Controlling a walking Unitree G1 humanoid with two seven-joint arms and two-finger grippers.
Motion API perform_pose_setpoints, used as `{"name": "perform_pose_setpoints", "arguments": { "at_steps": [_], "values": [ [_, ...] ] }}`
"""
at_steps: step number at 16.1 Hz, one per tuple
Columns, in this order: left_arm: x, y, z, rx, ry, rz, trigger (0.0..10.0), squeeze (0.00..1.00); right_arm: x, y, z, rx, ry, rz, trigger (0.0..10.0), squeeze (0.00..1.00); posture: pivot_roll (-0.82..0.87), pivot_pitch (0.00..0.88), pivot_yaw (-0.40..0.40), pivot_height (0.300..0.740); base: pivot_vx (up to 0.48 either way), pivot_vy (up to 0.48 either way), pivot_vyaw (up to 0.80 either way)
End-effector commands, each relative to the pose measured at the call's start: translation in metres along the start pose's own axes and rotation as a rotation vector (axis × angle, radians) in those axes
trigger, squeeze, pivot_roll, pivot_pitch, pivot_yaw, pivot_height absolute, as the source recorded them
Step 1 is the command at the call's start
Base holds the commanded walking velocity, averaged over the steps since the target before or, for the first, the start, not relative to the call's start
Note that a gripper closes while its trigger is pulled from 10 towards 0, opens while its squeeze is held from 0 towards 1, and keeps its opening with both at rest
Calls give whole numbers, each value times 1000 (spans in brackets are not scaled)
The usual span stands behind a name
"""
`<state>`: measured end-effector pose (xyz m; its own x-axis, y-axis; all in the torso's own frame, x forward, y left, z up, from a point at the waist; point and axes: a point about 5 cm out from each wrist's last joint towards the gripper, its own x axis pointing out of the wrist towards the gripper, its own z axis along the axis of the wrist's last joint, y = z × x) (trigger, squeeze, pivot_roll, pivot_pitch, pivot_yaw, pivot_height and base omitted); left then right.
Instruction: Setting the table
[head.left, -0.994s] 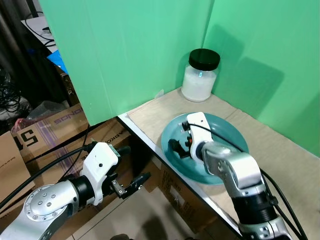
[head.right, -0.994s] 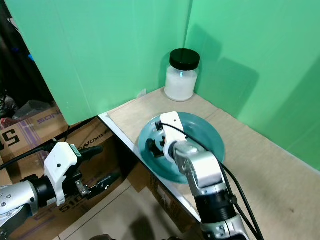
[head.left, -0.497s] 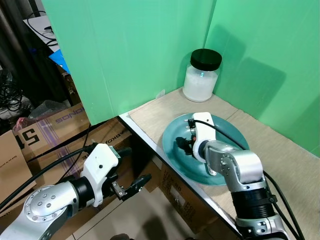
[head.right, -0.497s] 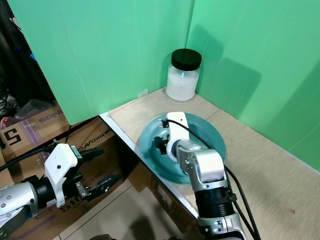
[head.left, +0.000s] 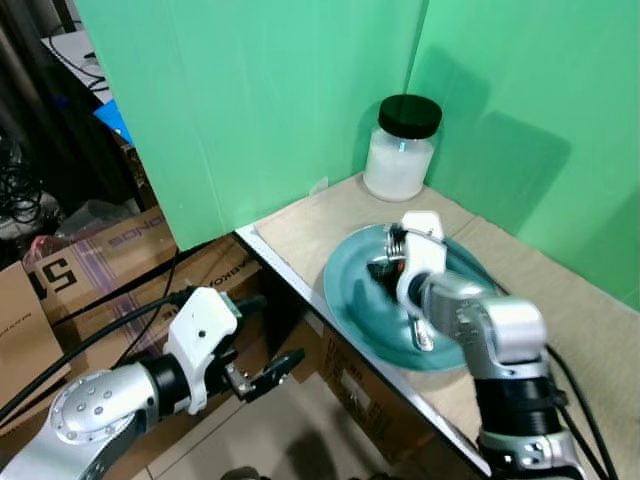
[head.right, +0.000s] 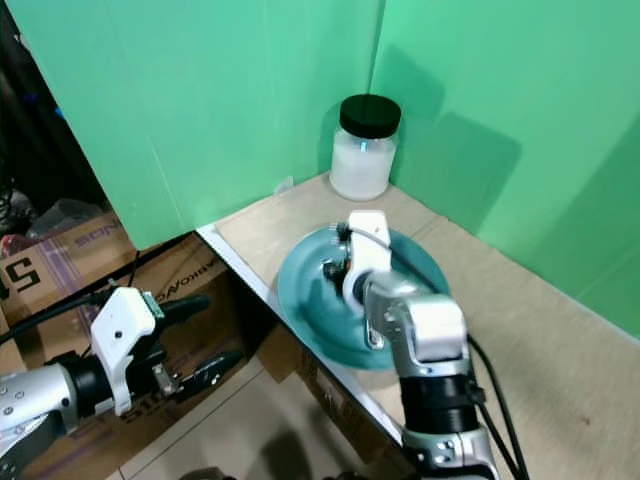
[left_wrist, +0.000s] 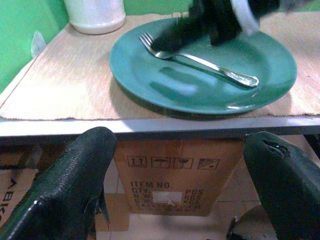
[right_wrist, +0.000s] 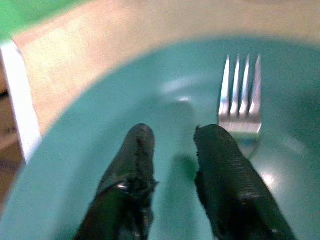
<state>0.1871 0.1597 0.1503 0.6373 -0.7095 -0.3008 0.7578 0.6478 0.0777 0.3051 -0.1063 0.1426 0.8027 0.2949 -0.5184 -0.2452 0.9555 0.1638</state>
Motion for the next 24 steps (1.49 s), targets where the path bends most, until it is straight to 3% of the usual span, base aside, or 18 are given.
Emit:
{"name": "perform_pose_setpoints", "arguments": {
  "at_steps": [1,2,3,22,23,24],
  "values": [
    [-6,4,-5,3,13,16,10000,224,-7,-5,17,4,-77,-20,10000,910,41,65,-12,740,0,0,0],
    [-8,5,-6,2,17,20,10000,224,-8,-9,19,18,-86,-33,10000,910,41,65,-12,740,0,0,0],
    [-10,6,-8,0,20,24,10000,220,-9,-11,20,36,-89,-45,10000,1000,42,68,-13,740,0,0,0],
    [-15,9,-15,-1,24,25,10000,224,-5,-15,9,25,-17,-90,10000,1000,47,72,-14,740,0,0,0],
    [-8,4,-20,-9,8,-15,10000,216,7,-14,-24,-71,153,-115,10000,816,42,74,-17,740,0,0,0],
    [-6,3,-23,-12,5,-30,10000,220,10,-14,-39,-111,225,-121,10000,27,42,74,-14,740,0,0,0]
  ]
}}
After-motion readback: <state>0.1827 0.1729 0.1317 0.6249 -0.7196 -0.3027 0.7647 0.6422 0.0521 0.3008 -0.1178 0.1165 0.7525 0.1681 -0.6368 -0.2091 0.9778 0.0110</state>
